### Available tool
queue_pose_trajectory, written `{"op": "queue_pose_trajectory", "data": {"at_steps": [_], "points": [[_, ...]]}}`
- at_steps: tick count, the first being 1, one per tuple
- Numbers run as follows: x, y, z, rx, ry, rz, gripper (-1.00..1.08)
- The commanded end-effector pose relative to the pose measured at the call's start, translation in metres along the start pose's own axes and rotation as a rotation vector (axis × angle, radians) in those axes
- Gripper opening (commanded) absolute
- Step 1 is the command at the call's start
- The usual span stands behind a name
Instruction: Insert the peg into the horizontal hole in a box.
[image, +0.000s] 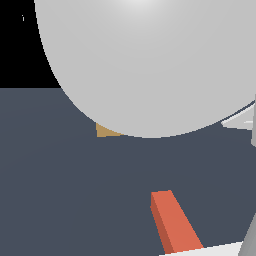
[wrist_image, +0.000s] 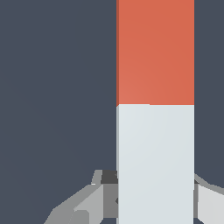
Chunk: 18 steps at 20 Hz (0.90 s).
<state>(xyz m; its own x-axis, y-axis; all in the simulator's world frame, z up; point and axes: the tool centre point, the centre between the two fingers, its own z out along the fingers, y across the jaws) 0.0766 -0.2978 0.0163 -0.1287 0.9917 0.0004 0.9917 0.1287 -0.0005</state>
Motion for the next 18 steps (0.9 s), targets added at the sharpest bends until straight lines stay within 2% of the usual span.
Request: {"op": "queue_pose_trajectory", "data": {"at_steps": [1,10,18], "points": [[0.0,0.0,0.0,-0.001,0.0,0.0,-1.0],[0.004,0.0,-0.001,0.0,0.0,-0.001,-1.0],[0.027,-0.001,-0.005,0.0,0.0,-0.006,-1.0]]}}
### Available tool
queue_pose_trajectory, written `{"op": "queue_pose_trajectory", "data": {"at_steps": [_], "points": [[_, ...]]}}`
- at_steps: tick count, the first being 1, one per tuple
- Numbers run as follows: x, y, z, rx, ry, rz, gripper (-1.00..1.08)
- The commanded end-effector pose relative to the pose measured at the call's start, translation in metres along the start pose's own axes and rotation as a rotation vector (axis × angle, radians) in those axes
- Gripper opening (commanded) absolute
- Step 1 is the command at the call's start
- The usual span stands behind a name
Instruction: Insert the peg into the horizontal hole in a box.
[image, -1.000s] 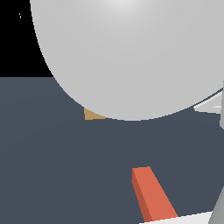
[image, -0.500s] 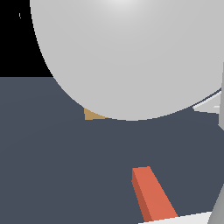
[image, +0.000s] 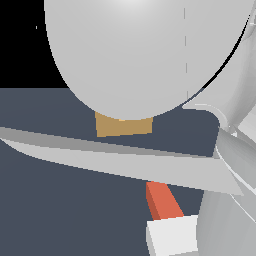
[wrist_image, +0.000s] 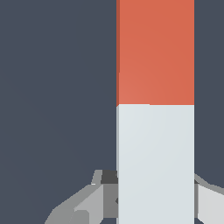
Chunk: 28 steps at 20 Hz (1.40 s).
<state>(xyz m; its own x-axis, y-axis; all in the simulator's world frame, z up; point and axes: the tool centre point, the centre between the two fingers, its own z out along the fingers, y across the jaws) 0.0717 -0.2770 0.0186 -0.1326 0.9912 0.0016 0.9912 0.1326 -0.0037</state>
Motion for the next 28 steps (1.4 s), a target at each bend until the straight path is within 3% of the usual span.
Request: {"op": "queue_pose_trajectory", "data": {"at_steps": [1,10,28], "points": [[0.011,0.001,-0.004,-0.003,-0.001,-0.003,-1.0],[0.08,-0.002,-0.018,-0.003,-0.001,-0.018,-1.0],[0.274,-0.013,-0.057,-0.004,-0.002,-0.059,-1.0]]}}
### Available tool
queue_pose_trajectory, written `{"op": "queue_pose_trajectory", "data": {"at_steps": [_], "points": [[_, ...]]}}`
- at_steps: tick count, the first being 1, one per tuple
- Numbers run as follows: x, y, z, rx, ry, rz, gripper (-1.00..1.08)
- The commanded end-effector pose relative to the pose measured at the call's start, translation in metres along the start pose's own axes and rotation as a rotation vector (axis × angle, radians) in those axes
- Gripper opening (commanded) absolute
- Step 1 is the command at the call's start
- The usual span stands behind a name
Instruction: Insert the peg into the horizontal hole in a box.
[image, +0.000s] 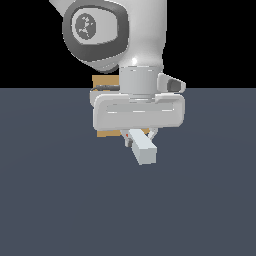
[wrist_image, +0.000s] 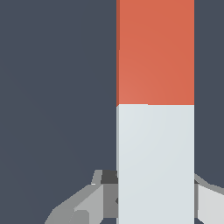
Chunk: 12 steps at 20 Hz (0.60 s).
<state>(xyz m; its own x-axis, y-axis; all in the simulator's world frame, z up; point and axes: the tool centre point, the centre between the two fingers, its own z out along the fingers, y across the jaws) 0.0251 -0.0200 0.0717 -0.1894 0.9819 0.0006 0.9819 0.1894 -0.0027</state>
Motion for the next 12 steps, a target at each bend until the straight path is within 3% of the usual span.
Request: {"op": "queue_pose_trajectory", "data": {"at_steps": [1,6,12], "points": [[0.021,0.001,-0.006,-0.003,-0.001,-0.003,-1.0],[0.046,0.002,-0.011,-0.003,-0.001,-0.008,-1.0],[0.05,0.002,-0.012,-0.003,-0.001,-0.009,-1.0]]}}
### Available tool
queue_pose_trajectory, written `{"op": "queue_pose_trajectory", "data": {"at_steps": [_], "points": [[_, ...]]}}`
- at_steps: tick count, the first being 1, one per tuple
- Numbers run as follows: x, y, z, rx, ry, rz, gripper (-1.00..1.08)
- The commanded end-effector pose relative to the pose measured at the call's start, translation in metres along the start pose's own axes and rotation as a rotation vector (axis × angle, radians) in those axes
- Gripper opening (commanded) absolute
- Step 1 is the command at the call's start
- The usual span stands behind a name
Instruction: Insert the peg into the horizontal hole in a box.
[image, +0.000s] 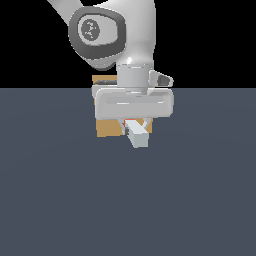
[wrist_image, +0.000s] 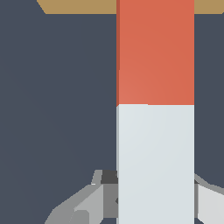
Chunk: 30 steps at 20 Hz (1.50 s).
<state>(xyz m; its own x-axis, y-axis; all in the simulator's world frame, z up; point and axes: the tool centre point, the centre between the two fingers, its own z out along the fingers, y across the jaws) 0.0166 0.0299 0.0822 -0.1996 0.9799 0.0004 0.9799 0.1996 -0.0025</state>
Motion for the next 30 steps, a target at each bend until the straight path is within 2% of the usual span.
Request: {"op": "queue_pose_trajectory", "data": {"at_steps": [1,11,15,19,26,30], "points": [[0.0,0.0,0.0,0.0,0.0,0.0,-1.0],[0.0,0.003,-0.001,-0.002,0.0,0.002,-1.0],[0.01,0.003,-0.001,-0.002,0.0,0.002,-1.0],[0.033,0.002,-0.001,-0.002,0.0,0.002,-1.0],[0.095,0.002,-0.002,-0.004,0.0,0.002,-1.0],[0.117,0.003,-0.002,-0.004,0.0,0.002,-1.0]]}}
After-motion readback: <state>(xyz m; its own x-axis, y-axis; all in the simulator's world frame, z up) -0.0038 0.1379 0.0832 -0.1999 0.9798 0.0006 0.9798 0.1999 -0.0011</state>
